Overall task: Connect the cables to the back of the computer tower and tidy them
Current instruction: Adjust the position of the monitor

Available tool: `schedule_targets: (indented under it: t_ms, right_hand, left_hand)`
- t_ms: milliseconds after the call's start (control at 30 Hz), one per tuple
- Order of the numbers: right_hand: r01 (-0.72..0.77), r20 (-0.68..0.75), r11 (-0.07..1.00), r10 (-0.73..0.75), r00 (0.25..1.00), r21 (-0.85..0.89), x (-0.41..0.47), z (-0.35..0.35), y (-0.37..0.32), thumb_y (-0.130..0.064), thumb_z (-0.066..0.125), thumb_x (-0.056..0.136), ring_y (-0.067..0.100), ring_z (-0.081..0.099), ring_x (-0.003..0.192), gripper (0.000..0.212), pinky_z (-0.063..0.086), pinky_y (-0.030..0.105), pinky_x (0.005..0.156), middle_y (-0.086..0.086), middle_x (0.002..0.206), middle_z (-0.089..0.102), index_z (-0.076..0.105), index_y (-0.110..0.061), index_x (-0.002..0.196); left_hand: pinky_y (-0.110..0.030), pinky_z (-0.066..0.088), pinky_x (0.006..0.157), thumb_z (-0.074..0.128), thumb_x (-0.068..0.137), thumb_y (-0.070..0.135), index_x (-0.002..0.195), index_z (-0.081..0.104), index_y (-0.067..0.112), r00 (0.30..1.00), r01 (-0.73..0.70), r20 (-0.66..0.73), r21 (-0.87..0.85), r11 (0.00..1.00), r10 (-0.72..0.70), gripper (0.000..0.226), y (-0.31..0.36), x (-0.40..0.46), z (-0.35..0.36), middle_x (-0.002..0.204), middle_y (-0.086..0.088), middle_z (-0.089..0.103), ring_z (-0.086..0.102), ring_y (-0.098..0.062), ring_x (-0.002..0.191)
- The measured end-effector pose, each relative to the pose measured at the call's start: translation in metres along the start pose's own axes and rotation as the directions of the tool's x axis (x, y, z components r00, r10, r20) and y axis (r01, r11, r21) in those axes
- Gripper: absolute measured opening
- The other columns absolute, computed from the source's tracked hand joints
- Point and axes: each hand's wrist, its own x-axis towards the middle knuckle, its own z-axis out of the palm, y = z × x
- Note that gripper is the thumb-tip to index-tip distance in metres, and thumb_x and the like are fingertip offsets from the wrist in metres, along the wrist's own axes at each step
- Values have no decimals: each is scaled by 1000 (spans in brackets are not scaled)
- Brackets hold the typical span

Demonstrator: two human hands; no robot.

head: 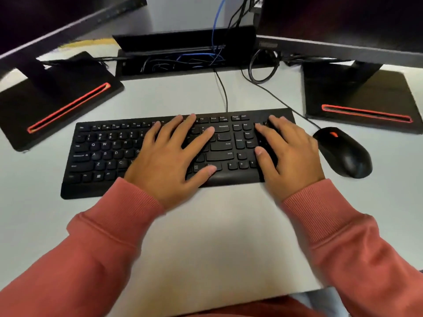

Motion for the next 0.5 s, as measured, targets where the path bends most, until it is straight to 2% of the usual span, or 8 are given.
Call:
schedule_targets:
  t_ms: [300, 400, 500]
  right_hand:
    - [13, 8, 1000, -14, 1000, 20, 3, -5, -2, -32, 51, 94, 30, 43, 140, 46, 34, 47, 108, 9, 147, 53, 61, -17, 136]
    - [-2, 32, 999, 0, 999, 39, 5, -8, -4, -31, 52, 92, 31, 43, 139, 46, 34, 52, 110, 8, 147, 52, 60, -17, 136]
    - [-40, 113, 996, 31, 993, 75, 6, -17, -7, -32, 51, 92, 32, 41, 140, 48, 31, 55, 113, 9, 148, 50, 58, -15, 136]
  left_hand:
    - [-60, 17, 123, 24, 98, 69, 162, 17, 37, 998, -9, 57, -1, 1000, 9, 72, -2, 3, -5, 169, -9, 18, 18, -31, 155]
    - [-59, 19, 121, 30, 98, 65, 160, 27, 36, 998, 8, 66, -38, 999, -5, 68, -3, 5, -10, 166, -9, 25, 24, -32, 152]
    - [-58, 26, 116, 31, 98, 63, 154, 39, 34, 991, 32, 130, -63, 997, -24, 63, -2, 11, -23, 159, -7, 36, 33, -31, 143]
